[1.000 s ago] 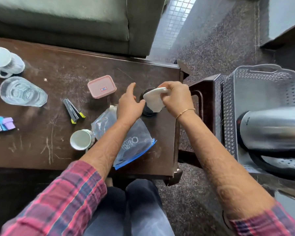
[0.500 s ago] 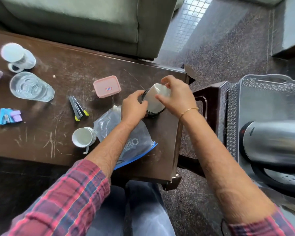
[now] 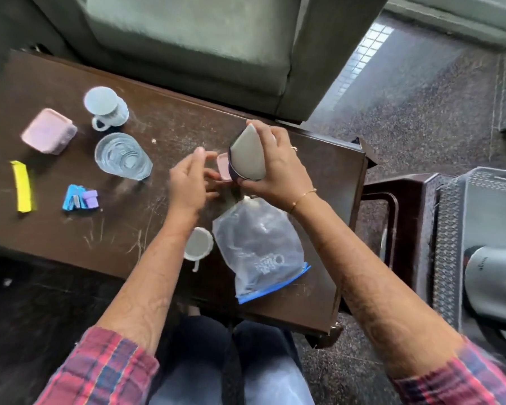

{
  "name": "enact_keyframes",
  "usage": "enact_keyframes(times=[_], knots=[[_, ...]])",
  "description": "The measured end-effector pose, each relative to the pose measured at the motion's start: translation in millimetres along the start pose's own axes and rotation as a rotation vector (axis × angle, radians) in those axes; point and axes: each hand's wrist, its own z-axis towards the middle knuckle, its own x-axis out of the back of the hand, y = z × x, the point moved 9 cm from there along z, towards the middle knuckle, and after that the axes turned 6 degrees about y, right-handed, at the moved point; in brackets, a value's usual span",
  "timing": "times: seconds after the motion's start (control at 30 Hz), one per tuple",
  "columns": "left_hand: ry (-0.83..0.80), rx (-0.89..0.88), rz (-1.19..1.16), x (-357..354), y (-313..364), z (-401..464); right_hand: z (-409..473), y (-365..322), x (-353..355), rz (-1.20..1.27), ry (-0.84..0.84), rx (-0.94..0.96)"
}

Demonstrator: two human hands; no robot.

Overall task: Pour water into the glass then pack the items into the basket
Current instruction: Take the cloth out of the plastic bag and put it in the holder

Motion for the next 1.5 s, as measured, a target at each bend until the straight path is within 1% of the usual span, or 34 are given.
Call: enact_keyframes(times=[0.03,0.07,0.1,0.13,0.17,0.2,0.27,0.33,0.37,0.5,0.6,0.8,1.03,1.2,1.3,1.5], knots=[[0.061,-0.004,0.097,20,-12,16,6,-7,-10,0.001,0.016,-0.002],[0.106,-0.024,0.253,37,-25,31,12,-14,-21,0.004,0.026,-0.001],[0.129,-0.041,0.468,49,-37,44,18,-21,-32,0.012,0.033,0.001],[0.119,-0.042,0.677,55,-50,55,25,-28,-43,0.02,0.041,0.005],[0.072,-0.055,0.834,55,-60,64,30,-34,-53,0.026,0.048,0.008],[0.012,-0.085,0.942,51,-66,69,36,-39,-63,0.024,0.046,0.003],[-0.074,-0.193,1.055,39,-70,75,44,-43,-83,0.019,0.014,-0.036],[-0.074,-0.262,1.072,38,-71,83,49,-45,-99,0.042,0.001,-0.079],[-0.06,-0.252,1.05,43,-72,86,50,-45,-106,0.063,0.004,-0.099],[-0.024,-0.093,0.826,75,-95,90,49,-41,-131,0.087,-0.009,-0.168],[-0.003,-0.03,0.707,97,-112,83,44,-48,-145,0.082,-0.024,-0.174],[-0.004,0.002,0.692,102,-124,68,34,-61,-165,0.005,-0.059,-0.149],[-0.029,0.019,0.671,103,-125,70,21,-57,-173,-0.068,-0.054,-0.184],[-0.014,0.013,0.74,107,-122,73,23,-57,-174,-0.096,-0.061,-0.197],[-0.017,0.001,0.83,104,-118,72,24,-56,-174,-0.097,-0.069,-0.178],[-0.097,-0.196,1.118,79,-89,63,25,-52,-174,-0.049,-0.106,-0.144]])
